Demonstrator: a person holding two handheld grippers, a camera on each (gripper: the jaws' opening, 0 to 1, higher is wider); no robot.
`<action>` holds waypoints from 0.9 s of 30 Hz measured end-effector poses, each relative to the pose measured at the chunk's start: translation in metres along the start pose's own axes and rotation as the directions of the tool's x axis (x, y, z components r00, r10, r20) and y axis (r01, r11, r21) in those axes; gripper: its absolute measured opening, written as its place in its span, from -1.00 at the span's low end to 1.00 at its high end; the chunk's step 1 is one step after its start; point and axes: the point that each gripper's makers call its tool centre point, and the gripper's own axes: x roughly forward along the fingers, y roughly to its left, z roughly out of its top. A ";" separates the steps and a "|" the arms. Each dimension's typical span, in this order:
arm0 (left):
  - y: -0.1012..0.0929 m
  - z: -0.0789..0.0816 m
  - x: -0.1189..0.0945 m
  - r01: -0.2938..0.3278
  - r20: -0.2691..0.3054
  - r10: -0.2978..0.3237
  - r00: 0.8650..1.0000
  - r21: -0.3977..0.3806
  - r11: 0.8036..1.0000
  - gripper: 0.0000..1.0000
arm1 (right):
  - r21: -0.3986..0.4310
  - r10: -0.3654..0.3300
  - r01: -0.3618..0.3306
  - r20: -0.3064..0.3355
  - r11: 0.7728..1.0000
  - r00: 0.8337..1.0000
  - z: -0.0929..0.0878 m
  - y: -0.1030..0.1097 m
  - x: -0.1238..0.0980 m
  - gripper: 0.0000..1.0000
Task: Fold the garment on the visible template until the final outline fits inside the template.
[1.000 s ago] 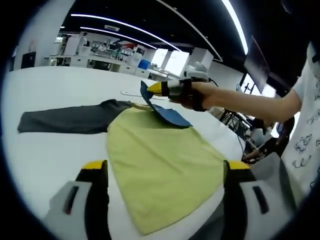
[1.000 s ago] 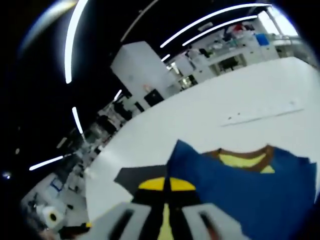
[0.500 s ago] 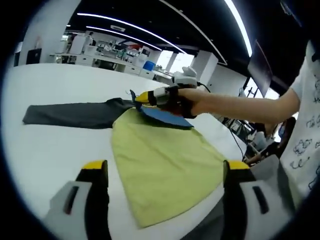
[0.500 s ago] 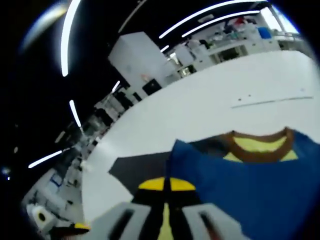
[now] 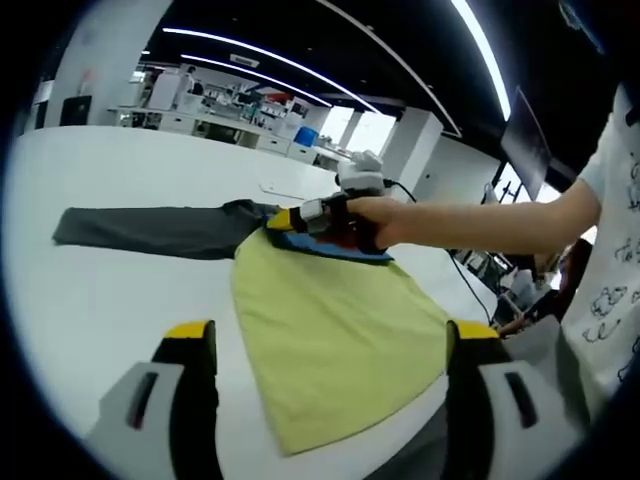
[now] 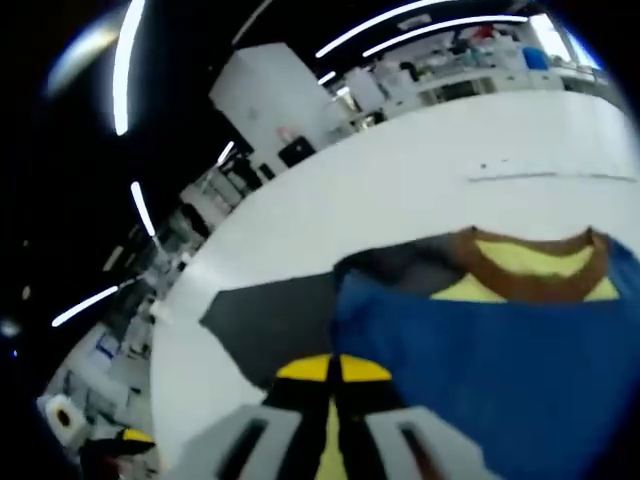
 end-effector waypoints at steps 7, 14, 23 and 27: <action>-0.003 -0.001 0.001 0.004 -0.005 -0.004 1.000 0.002 1.000 0.86 | -0.059 0.035 -0.033 0.031 0.998 0.999 0.008 0.010 -0.004 -0.37; -0.006 -0.002 0.001 0.018 -0.016 -0.018 1.000 0.008 1.000 0.86 | -0.121 0.083 -0.076 0.058 0.990 0.995 0.014 0.017 -0.008 0.21; -0.007 -0.002 0.001 0.032 -0.026 -0.031 0.999 0.016 0.999 0.86 | -0.168 0.081 -0.071 0.051 0.983 0.995 0.012 0.012 -0.016 0.93; -0.008 0.000 0.002 0.038 -0.025 -0.038 0.999 0.018 0.999 0.86 | -0.173 0.077 -0.067 0.052 0.983 0.996 0.014 0.004 -0.028 0.99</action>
